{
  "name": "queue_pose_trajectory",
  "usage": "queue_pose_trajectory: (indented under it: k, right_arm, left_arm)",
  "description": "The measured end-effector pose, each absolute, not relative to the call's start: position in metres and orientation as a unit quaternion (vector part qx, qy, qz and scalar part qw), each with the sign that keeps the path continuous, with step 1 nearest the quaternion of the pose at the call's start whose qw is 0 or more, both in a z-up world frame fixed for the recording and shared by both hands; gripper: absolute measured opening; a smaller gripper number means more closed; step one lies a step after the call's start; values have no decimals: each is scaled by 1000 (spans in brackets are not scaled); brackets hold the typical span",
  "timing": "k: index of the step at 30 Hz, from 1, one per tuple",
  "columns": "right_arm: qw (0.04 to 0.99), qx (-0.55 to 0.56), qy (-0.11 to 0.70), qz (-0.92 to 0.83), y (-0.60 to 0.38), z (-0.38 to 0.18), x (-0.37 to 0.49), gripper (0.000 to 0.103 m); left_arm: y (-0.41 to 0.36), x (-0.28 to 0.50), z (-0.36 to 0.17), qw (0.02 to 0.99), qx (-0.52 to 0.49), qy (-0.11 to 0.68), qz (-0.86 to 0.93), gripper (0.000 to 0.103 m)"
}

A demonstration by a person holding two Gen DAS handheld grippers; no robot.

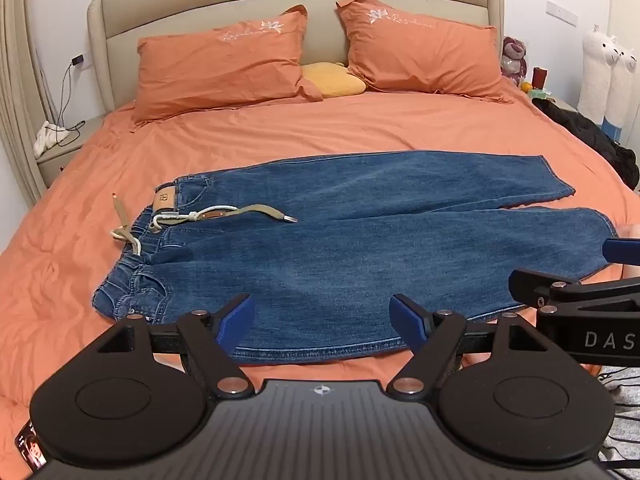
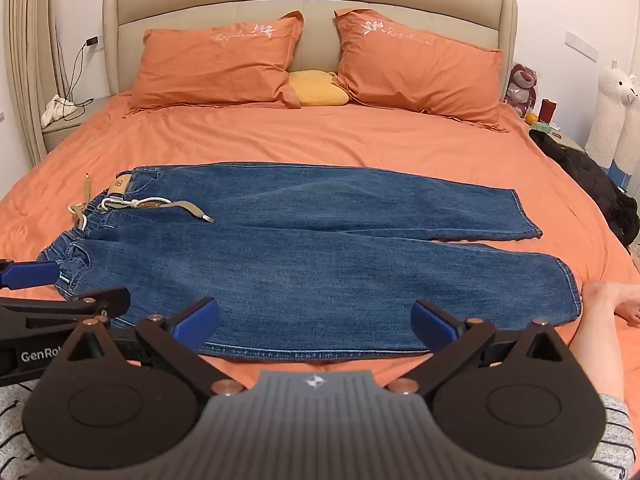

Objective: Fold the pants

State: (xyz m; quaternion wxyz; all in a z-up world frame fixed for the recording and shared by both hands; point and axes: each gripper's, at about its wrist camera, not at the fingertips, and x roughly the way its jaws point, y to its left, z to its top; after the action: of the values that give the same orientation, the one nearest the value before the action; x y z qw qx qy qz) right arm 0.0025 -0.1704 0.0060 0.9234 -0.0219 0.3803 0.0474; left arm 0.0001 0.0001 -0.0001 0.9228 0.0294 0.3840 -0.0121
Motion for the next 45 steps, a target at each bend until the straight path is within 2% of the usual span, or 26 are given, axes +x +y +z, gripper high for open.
queue_pose_trajectory:
  k: [45]
  right_arm:
    - [921,-15,387,39,-177,1,2,98]
  left_arm:
    - [-6,0,-4,918,43,394,-18,90]
